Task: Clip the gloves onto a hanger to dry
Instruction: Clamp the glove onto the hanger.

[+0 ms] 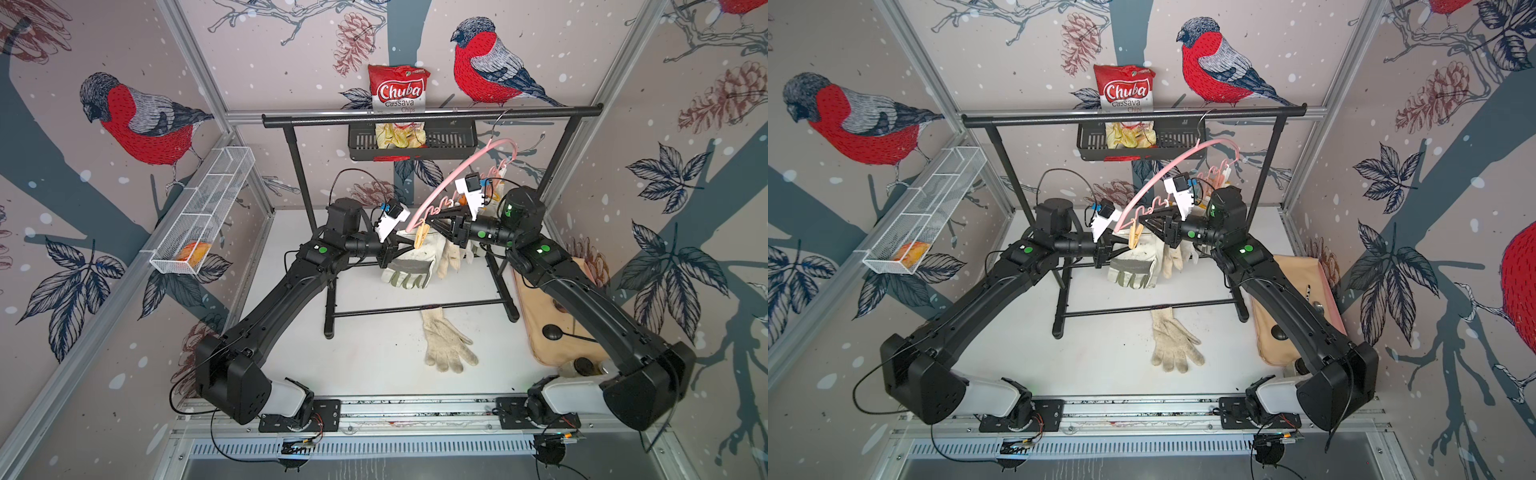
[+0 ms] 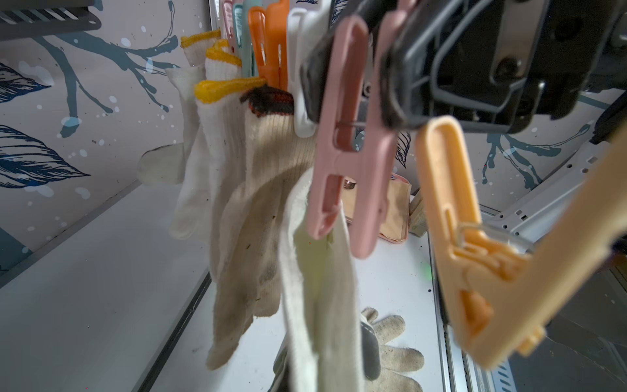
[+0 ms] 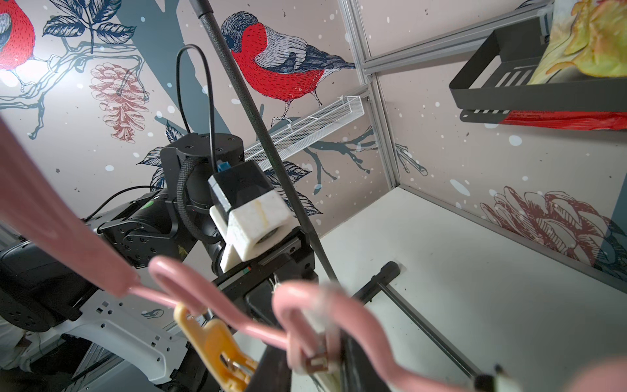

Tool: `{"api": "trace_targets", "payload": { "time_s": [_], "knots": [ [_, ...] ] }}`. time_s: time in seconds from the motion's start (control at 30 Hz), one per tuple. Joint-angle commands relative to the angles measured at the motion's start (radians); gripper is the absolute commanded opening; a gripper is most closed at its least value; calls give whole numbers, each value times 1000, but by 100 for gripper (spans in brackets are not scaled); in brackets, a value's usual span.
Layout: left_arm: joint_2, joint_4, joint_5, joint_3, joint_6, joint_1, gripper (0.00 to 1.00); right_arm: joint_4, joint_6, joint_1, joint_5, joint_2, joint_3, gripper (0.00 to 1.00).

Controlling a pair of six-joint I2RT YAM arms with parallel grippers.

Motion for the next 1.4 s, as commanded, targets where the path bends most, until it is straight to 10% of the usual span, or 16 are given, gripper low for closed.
{"api": "trace_targets", "payload": {
  "time_s": [0.0,0.9,1.03,1.13,1.37],
  "knots": [
    [4,10,-1,26,15,3,0,0,-17,-1,-12,-7,-2,17],
    [-16,-19,15,79,6,0,0,-1,-20,-6,-9,4,-5,16],
    [-16,-19,10,75,4,-4,0,-6,-20,-8,11,0,-3,24],
    [-18,-17,5,71,3,-4,0,-8,-16,-8,25,-1,-5,52],
    [-36,21,-21,54,-27,-4,14,-21,-6,-7,95,-16,-8,65]
  ]
}}
